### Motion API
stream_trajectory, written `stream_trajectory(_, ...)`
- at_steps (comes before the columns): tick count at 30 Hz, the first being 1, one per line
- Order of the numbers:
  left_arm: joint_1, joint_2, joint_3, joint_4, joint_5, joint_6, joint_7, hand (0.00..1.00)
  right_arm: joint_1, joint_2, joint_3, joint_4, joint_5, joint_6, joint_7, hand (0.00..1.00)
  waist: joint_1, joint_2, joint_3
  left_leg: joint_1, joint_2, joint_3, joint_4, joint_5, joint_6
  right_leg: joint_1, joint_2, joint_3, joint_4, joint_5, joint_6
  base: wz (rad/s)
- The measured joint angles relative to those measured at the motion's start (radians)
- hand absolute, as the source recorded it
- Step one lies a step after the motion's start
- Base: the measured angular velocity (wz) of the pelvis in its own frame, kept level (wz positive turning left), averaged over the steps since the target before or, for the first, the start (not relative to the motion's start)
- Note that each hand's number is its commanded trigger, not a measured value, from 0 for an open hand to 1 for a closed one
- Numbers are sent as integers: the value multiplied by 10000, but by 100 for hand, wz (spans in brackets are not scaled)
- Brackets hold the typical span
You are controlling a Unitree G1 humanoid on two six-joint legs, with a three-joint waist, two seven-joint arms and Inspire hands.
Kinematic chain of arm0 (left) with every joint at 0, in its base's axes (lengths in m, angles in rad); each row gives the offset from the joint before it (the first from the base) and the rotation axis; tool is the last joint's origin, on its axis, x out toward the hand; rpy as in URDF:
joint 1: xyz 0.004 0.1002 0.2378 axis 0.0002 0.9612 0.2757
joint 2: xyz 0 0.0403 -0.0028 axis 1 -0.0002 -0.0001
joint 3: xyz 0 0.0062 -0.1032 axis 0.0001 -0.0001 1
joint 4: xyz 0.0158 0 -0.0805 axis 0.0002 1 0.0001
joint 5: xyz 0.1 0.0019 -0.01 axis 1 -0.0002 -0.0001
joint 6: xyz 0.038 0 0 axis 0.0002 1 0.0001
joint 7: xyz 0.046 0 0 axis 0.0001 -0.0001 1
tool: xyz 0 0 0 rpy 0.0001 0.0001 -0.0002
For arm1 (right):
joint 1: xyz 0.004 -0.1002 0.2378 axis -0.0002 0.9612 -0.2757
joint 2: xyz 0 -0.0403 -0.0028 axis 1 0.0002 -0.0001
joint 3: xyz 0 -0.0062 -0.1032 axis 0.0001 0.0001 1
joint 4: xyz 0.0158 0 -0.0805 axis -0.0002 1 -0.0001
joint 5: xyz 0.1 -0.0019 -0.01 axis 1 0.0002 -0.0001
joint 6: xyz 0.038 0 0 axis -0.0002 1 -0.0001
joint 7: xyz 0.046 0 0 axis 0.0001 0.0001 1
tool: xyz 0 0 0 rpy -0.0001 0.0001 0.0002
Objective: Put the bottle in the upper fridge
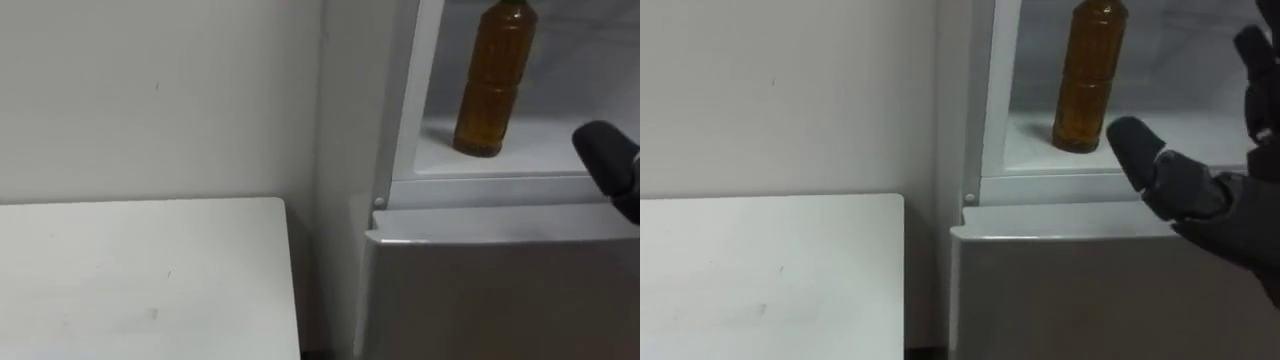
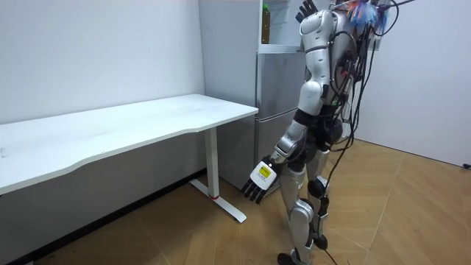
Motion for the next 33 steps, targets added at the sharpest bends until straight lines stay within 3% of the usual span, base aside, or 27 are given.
stream_trajectory(3, -6, -16, -4, 15, 7, -152, -11, 0, 495, -6, -307, 137, -41, -17, -418, 0, -154, 109, 3, -13, -2, -3, -38, -22, 1, -4, 3, 52, -10, -1, 0, 0)
stream_trajectory(9, -52, -54, 15, 124, -4, -160, -15, 0, 1129, 7, -500, 1208, -178, -76, -1772, 0, -222, 81, 46, -24, -30, 222, 9, -20, 1, -157, 23, 354, -2, -11, -12, -12)
stream_trajectory(14, -190, -132, -1, 64, -2, -160, 0, 0, 1401, 46, -591, 1723, -297, -84, -2717, 0, -162, 69, 24, -163, -44, 228, 14, -20, 8, -291, 25, 355, -15, -21, 2, 0)
stream_trajectory(15, -182, -139, -20, 67, 2, -160, 28, 0, 1445, 109, -585, 2049, -330, -158, -2969, 0, -141, 55, -3, -144, -35, 224, 16, -20, 8, -260, 29, 347, -18, -22, 2, 3)
stream_trajectory(22, -199, -131, -390, 72, -112, -176, 178, 0, 1584, 894, -449, 4200, -474, -294, -4165, 0, -156, -52, 65, -164, -55, 226, -1, -21, 8, -210, 20, 351, -187, -36, 24, 0)
stream_trajectory(33, -211, -136, -552, -114, -433, -173, 57, 0, 2243, 1091, -24, 6941, 35, -310, -4418, 0, -127, 116, 95, -139, -110, 158, 2, -20, 7, -144, -21, 359, -222, -91, 83, 3)
